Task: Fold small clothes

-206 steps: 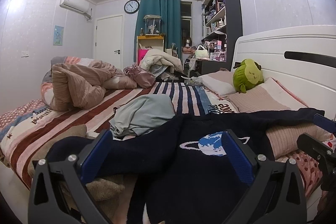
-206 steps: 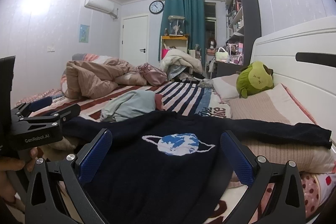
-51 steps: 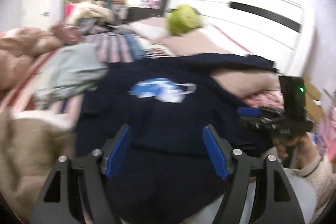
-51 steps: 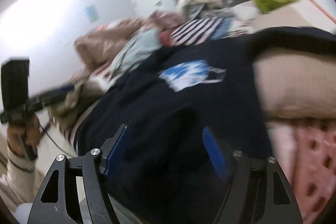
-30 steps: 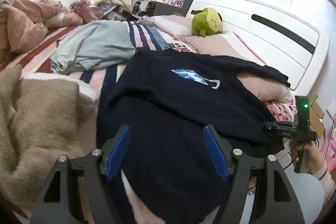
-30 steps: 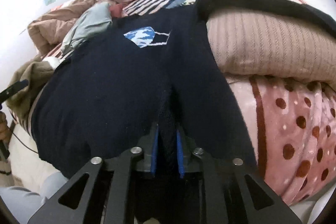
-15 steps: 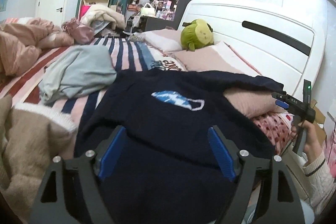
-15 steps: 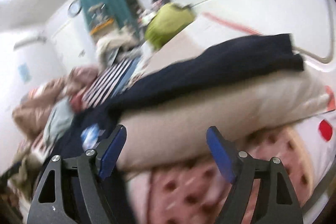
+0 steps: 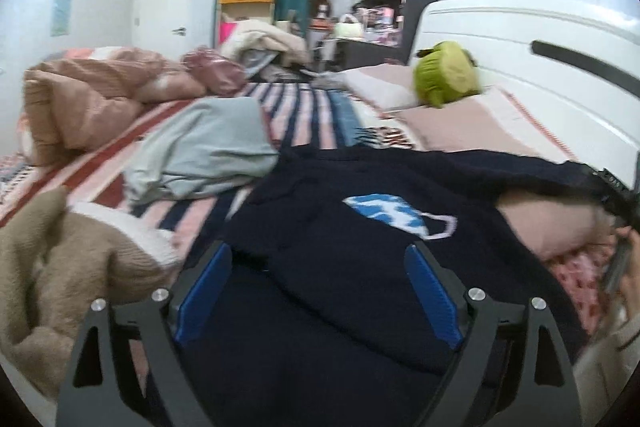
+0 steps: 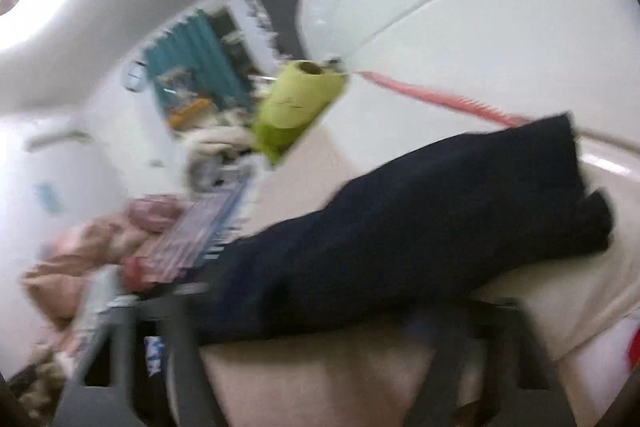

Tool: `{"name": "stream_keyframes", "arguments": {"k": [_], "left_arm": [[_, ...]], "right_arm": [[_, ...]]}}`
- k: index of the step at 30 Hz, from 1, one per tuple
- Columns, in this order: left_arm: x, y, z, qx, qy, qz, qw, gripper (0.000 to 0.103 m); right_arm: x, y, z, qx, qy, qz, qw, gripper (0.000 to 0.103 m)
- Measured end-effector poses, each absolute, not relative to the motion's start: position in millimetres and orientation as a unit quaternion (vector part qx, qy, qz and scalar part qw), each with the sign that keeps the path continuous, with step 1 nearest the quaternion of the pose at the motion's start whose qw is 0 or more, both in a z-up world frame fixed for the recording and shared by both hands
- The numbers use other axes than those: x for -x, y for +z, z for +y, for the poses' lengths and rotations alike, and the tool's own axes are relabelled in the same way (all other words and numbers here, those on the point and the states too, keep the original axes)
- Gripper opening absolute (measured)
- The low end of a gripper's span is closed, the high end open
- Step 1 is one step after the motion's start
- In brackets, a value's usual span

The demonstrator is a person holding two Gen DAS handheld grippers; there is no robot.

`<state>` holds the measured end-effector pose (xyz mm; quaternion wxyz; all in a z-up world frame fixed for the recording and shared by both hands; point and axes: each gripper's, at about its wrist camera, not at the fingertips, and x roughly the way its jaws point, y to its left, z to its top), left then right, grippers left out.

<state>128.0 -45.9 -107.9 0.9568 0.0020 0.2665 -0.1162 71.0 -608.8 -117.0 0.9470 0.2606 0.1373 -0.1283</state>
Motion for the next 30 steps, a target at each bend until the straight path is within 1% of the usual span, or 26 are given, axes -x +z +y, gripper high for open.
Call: {"name": "stream_keyframes", "arguments": {"k": [2,3,6,9,13,15,17,19,20,23,25,26,27,28,29,30], "left_arm": [[-129,-110,-46,-0.013,-0.099,0.266,0.959,0.086],[-130,-112,-45,-0.016,-0.093,0.265,0.96,0.087],[-129,-115,-39,-0.008,-0.096,0.267,0.959,0.088],[-124,-117,-32,-0.001,-0.1,0.265,0.959,0.088],[-113,-113,-17,0.007,-0.102,0.251,0.963,0.088],[-107,-110,-4,0.023,-0.111,0.242,0.964,0.088],[-100,-109,8,0.029,-0.11,0.236,0.965,0.089],[-95,-110,19,0.028,-0.108,0.232,0.966,0.089],[-91,-110,24,0.028,-0.109,0.232,0.966,0.089],[-84,-115,43,0.025,-0.118,0.237,0.964,0.091],[-80,-118,52,0.02,-0.122,0.238,0.964,0.091],[-78,-119,55,0.017,-0.123,0.238,0.963,0.091],[-77,-121,59,0.013,-0.125,0.239,0.963,0.091],[-76,-122,63,0.009,-0.126,0.241,0.962,0.091],[-75,-123,65,0.008,-0.127,0.241,0.962,0.091],[-74,-124,67,0.007,-0.129,0.241,0.962,0.091]], "right_arm": [[-73,-118,-609,-0.265,-0.128,0.145,0.945,0.007],[-69,-116,-608,-0.265,-0.122,0.142,0.946,0.005],[-59,-101,-586,-0.206,-0.127,0.119,0.963,0.004],[-52,-79,-562,-0.175,-0.108,0.097,0.974,0.004],[-51,-32,-502,-0.091,-0.011,0.067,0.994,0.004],[-61,-12,-448,-0.028,0.079,0.086,0.993,0.004],[-70,-12,-397,0.009,0.152,0.124,0.981,0.005],[-87,-31,-344,0.033,0.211,0.196,0.957,0.005],[-98,-54,-314,0.043,0.233,0.25,0.939,0.005],[-120,-126,-258,0.051,0.261,0.374,0.888,0.01],[-129,-161,-242,0.054,0.262,0.423,0.866,0.014],[-128,-166,-242,0.048,0.259,0.421,0.868,0.022],[-124,-163,-243,0.036,0.266,0.411,0.871,0.04],[-118,-156,-247,0.013,0.284,0.401,0.871,0.05],[-113,-149,-252,-0.006,0.298,0.389,0.872,0.063],[-108,-139,-258,-0.026,0.312,0.37,0.875,0.064]]}}
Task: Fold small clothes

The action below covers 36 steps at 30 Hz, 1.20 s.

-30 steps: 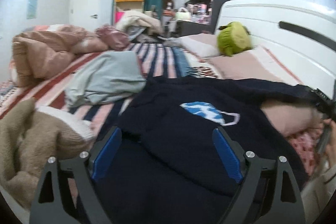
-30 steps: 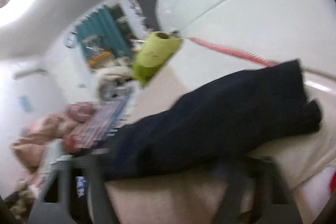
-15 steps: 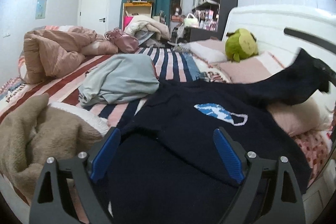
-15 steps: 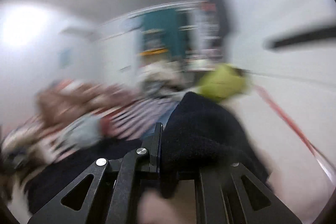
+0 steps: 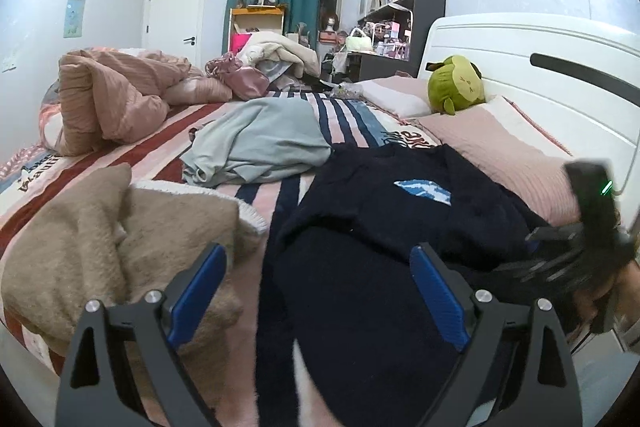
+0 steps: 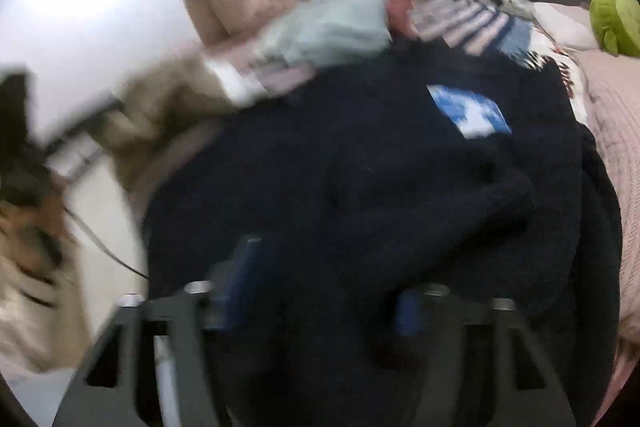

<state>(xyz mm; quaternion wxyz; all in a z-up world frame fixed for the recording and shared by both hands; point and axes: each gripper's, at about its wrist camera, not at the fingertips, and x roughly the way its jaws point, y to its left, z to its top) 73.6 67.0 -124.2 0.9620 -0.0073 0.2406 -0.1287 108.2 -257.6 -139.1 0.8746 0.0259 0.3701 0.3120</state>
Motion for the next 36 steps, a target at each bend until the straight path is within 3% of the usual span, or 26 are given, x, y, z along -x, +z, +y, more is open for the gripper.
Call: {"name": "stream_keyframes", "arguments": {"k": [4,8,10,12,15,19,26,28,30,33,35,36], "left_arm": [[-72,-125,71,0.024,-0.136,0.238,0.961,0.091],[-72,-125,66,0.026,-0.14,0.239,0.96,0.091],[-73,-126,64,0.023,-0.139,0.242,0.96,0.091],[-74,-126,64,0.023,-0.135,0.244,0.96,0.091],[-73,-124,67,0.027,-0.129,0.243,0.961,0.091],[-71,-123,73,0.025,-0.118,0.243,0.963,0.091],[-76,-138,64,0.024,-0.173,0.275,0.945,0.091],[-80,-147,52,0.023,-0.205,0.291,0.934,0.091],[-87,-155,39,0.023,-0.23,0.305,0.924,0.091],[-99,-168,22,0.031,-0.253,0.325,0.911,0.09],[-109,-178,5,0.034,-0.271,0.344,0.899,0.067],[-111,-181,0,0.032,-0.276,0.35,0.895,0.061]], "right_arm": [[-113,-123,-269,-0.023,0.23,0.362,0.903,0.069],[-138,-147,-299,-0.118,0.204,0.372,0.898,0.068],[-150,-153,-305,-0.151,0.217,0.36,0.895,0.049],[-166,-147,-294,-0.151,0.228,0.35,0.896,0.008],[-153,-129,-268,-0.123,0.281,0.333,0.892,0.005],[-127,-115,-208,-0.053,0.393,0.324,0.859,0.005],[-108,-156,-162,0.005,0.431,0.417,0.801,0.01],[-105,-153,-170,0.0,0.423,0.418,0.804,0.02],[-91,-138,-188,-0.01,0.42,0.391,0.819,0.051],[-67,-116,-232,-0.025,0.39,0.347,0.852,0.059],[-56,-111,-271,-0.041,0.329,0.338,0.881,0.06],[-50,-112,-291,-0.052,0.3,0.334,0.892,0.06]]}}
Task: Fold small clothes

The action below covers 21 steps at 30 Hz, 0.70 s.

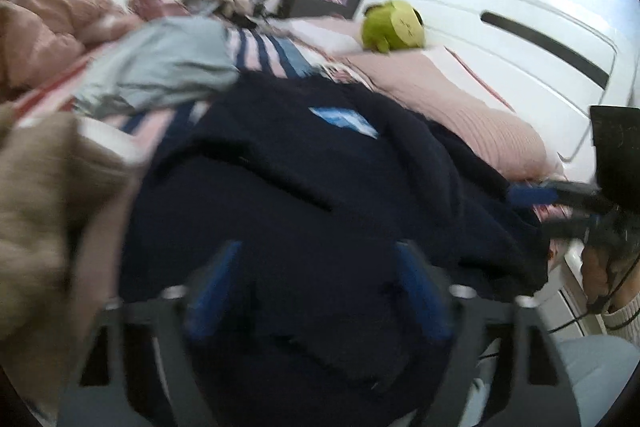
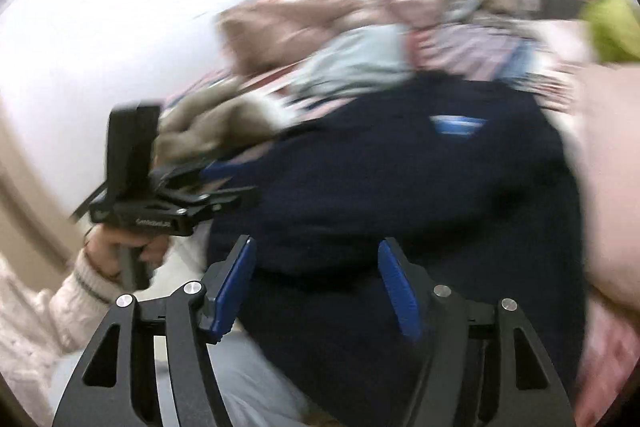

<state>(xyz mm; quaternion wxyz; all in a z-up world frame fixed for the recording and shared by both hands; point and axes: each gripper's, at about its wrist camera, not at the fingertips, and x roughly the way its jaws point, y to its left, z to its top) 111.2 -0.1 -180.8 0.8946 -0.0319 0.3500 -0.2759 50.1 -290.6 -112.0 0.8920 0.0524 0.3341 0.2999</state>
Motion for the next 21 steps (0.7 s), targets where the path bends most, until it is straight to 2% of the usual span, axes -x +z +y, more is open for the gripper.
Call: {"name": "stream_keyframes", "arguments": {"k": [2,3,5,8,11,15,17,18,20,21], "left_arm": [[-116,-192,-18,0.017,-0.288,0.37,0.883,0.046],[-116,-198,-26,0.006,-0.292,0.377,0.879,0.042],[-114,-205,-41,-0.03,-0.283,0.382,0.879,0.015],[-105,-189,-38,-0.037,-0.276,0.352,0.894,0.008],[-91,-152,-18,-0.046,-0.224,0.292,0.929,0.008],[-93,-149,4,-0.053,-0.173,0.299,0.937,0.009],[-100,-170,9,-0.056,-0.159,0.342,0.925,0.016],[-105,-184,11,-0.06,-0.148,0.365,0.917,0.016],[-110,-197,13,-0.063,-0.142,0.379,0.912,0.028],[-107,-197,16,-0.058,-0.146,0.378,0.912,0.03]], "right_arm": [[-40,-118,-326,-0.085,0.254,0.328,0.906,0.06],[-36,-121,-339,-0.1,0.243,0.325,0.908,0.06],[-29,-127,-365,-0.139,0.227,0.316,0.911,0.06],[-25,-133,-387,-0.171,0.21,0.308,0.912,0.06],[-24,-133,-399,-0.179,0.197,0.298,0.917,0.06],[-27,-140,-403,-0.191,0.187,0.297,0.917,0.06],[-30,-153,-399,-0.193,0.171,0.311,0.915,0.06],[-33,-160,-398,-0.191,0.16,0.32,0.914,0.06],[-33,-168,-397,-0.184,0.146,0.33,0.914,0.06],[-31,-168,-397,-0.181,0.145,0.331,0.915,0.06]]}}
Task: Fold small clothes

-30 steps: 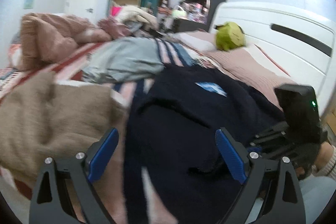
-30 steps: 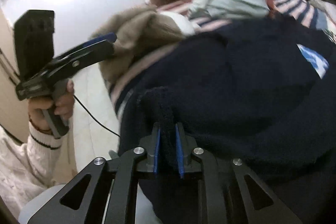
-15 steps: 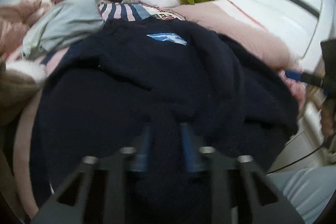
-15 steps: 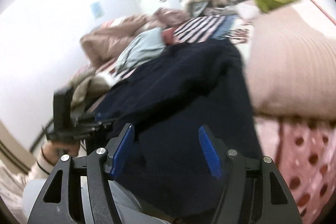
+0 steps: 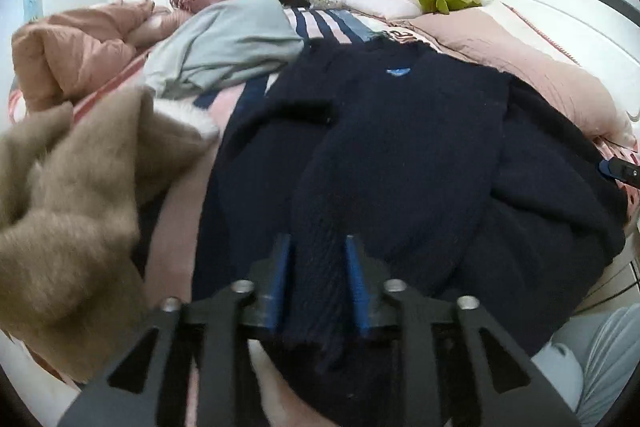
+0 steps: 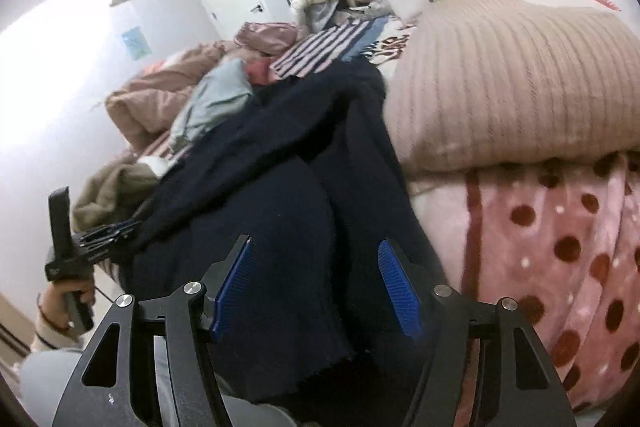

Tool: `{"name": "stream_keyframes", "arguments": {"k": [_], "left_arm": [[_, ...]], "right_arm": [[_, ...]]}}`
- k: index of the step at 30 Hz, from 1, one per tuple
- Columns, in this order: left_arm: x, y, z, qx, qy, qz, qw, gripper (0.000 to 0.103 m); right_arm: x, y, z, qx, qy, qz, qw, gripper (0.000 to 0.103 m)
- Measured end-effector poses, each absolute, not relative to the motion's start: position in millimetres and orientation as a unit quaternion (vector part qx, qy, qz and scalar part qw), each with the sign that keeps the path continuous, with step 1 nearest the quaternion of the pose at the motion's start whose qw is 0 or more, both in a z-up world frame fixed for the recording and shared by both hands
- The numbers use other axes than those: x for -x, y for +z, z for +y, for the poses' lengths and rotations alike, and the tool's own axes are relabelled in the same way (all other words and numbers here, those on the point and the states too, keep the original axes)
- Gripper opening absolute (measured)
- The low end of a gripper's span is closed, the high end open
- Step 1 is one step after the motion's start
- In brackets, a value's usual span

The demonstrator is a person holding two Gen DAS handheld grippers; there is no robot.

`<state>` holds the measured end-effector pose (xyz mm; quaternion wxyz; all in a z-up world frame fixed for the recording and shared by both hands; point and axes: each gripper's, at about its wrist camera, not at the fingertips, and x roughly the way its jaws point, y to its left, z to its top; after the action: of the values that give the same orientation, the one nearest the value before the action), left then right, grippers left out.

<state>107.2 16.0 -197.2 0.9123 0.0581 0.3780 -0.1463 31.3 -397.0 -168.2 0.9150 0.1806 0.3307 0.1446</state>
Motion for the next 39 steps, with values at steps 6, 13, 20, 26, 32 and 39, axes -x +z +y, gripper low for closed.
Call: {"name": "stream_keyframes", "arguments": {"k": [6,13,20,26,32,39], "left_arm": [[-77,-167,57,-0.007,-0.174,0.349,0.921,0.084],[-50,-202,71,0.054,-0.229,0.412,0.881,0.091],[-44,-226,44,0.109,-0.261,0.413,0.866,0.073],[-59,-218,24,0.106,-0.219,0.406,0.881,0.03],[-57,-176,43,0.118,-0.24,0.372,0.889,0.011],[-39,-120,52,0.136,-0.261,0.304,0.906,0.009]], "right_arm": [[-9,-150,-413,-0.136,0.11,0.322,0.931,0.076],[-6,-187,-428,-0.195,0.162,0.384,0.888,0.083],[-9,-201,-404,-0.209,0.233,0.371,0.874,0.072],[-27,-204,-383,-0.207,0.254,0.379,0.866,0.017],[-21,-180,-388,-0.294,0.314,0.302,0.851,0.014],[-2,-143,-386,-0.312,0.333,0.257,0.852,0.013]]}}
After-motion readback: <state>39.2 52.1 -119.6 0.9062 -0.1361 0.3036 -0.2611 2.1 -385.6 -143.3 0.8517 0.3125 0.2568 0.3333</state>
